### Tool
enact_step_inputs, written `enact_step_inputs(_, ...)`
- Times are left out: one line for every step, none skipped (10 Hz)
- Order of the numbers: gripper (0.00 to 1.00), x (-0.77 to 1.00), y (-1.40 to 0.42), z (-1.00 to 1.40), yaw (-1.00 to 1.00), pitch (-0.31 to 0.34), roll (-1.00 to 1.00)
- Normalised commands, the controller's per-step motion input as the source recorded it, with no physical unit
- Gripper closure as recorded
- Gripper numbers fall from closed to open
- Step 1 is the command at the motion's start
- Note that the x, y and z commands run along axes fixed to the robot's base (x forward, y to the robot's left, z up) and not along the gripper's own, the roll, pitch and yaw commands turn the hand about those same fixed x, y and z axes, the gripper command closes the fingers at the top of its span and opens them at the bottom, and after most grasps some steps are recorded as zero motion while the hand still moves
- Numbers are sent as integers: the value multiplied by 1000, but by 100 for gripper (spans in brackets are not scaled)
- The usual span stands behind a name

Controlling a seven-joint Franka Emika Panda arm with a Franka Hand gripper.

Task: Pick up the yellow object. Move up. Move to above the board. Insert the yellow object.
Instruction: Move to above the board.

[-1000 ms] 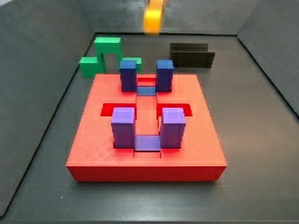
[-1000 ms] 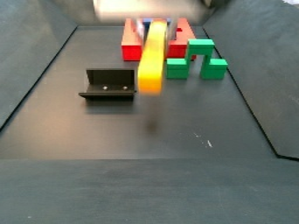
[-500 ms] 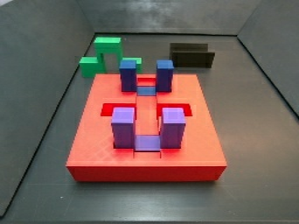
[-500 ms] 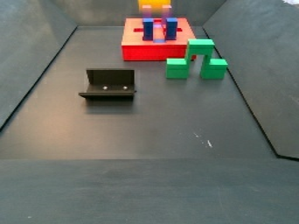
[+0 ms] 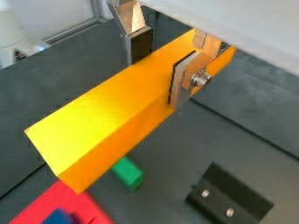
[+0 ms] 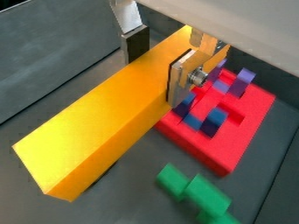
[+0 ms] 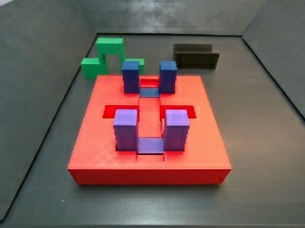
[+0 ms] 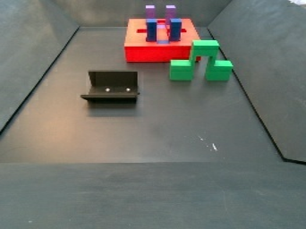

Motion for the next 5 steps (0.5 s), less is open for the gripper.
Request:
enact_step_inputs(100,-141,-1400,202,67,13,20)
enact_step_inputs(100,-139,-1400,209,45,16,17)
enact_step_inputs(100,-127,-1400,216,30,29,-2)
enact_step_inputs(100,-110,-1400,238,16,54,17)
enact_step_inputs(100,-53,-945,175,15,77,13)
